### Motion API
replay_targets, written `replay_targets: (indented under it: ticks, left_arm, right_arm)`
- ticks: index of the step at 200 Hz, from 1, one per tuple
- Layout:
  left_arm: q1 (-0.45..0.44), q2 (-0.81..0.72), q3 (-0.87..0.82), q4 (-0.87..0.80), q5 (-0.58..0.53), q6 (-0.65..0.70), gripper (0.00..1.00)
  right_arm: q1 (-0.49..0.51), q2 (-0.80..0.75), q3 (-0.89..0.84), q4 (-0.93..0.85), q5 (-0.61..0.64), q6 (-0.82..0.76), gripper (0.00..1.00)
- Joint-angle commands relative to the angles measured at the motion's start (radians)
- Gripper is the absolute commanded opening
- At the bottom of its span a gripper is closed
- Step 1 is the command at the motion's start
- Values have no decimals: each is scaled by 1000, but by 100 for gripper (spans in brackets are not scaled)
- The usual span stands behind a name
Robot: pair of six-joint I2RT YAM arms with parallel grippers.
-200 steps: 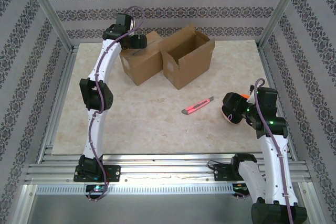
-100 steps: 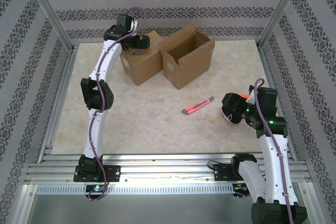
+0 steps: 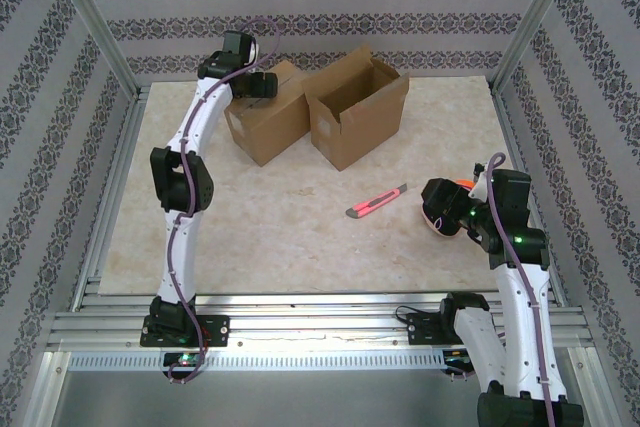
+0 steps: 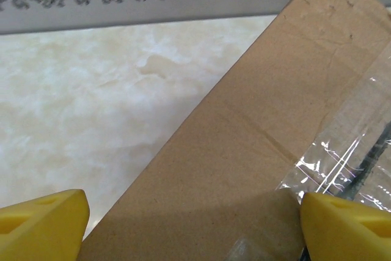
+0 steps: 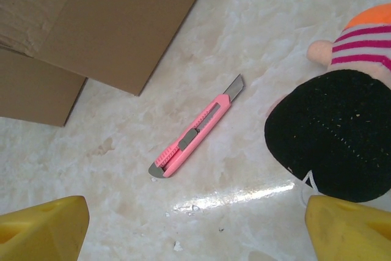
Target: Unpack the express box
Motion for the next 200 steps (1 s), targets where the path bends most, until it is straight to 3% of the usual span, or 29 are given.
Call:
replay_targets:
  ticks: [1, 55, 111, 144, 200]
  left_arm:
    - [-12, -24, -146, -142, -127, -15, 88]
    - [-30, -280, -561, -71, -228, -134, 88]
    - [-34, -584, -963, 18, -50, -296, 88]
    - [-33, -726, -1123, 64, 71, -385, 89]
    - [-33, -867, -1259, 155, 236, -458, 93]
  right_arm:
    - [-7, -16, -19, 11, -36, 15, 91]
    - [-6, -12, -39, 53, -87, 35, 91]
    - [50, 3, -25, 75, -136, 53, 91]
    - [203, 14, -5, 101, -73, 95, 90]
    - [631, 130, 52, 184, 180, 176, 90]
